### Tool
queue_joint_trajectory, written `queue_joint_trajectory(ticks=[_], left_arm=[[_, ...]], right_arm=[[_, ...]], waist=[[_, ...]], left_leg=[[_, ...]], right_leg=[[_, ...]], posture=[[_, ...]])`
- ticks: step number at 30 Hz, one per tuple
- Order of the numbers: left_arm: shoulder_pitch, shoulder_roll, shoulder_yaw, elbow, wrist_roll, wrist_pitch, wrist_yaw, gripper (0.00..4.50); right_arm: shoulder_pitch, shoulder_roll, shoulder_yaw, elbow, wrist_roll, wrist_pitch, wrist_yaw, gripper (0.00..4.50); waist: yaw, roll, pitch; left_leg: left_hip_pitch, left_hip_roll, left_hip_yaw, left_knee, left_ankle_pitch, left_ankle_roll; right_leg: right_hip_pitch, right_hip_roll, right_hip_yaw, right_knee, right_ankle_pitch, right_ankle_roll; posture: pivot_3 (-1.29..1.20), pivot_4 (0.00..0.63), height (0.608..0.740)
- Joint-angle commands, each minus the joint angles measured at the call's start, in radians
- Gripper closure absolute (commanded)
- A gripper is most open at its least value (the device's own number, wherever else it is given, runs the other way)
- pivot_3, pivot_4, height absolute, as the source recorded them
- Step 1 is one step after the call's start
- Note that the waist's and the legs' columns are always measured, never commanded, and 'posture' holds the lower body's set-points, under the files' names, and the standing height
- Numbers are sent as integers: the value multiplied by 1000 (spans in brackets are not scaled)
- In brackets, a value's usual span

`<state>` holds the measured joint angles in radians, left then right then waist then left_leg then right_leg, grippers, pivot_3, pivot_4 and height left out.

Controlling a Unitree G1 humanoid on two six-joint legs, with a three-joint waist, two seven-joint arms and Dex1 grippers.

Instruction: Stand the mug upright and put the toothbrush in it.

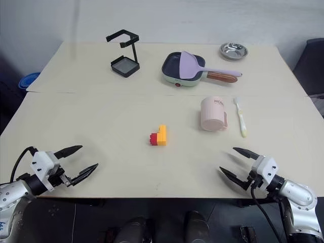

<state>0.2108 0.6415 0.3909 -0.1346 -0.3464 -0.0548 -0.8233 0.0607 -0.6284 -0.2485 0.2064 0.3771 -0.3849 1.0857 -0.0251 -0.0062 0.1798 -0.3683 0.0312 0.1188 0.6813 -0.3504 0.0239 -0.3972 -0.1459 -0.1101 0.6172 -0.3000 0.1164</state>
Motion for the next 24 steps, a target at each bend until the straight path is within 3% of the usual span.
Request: queue_joint_trajectory(ticks=[1, 24], left_arm=[[-5, -1, -1, 17, 9, -38, -1, 0], [-34, 12, -21, 30, -11, 12, -27, 0]], right_arm=[[3, -20, -10, -43, 8, 11, -7, 44], [21, -1, -1, -124, 23, 45, -29, 44]], waist=[[0, 0, 0], [0, 0, 0]], left_leg=[[0, 0, 0, 0, 0, 0], [0, 0, 0, 0, 0, 0]], right_leg=[[0, 0, 0, 0, 0, 0], [0, 2, 0, 1, 0, 0]], posture=[[0, 150, 740], [0, 150, 740]])
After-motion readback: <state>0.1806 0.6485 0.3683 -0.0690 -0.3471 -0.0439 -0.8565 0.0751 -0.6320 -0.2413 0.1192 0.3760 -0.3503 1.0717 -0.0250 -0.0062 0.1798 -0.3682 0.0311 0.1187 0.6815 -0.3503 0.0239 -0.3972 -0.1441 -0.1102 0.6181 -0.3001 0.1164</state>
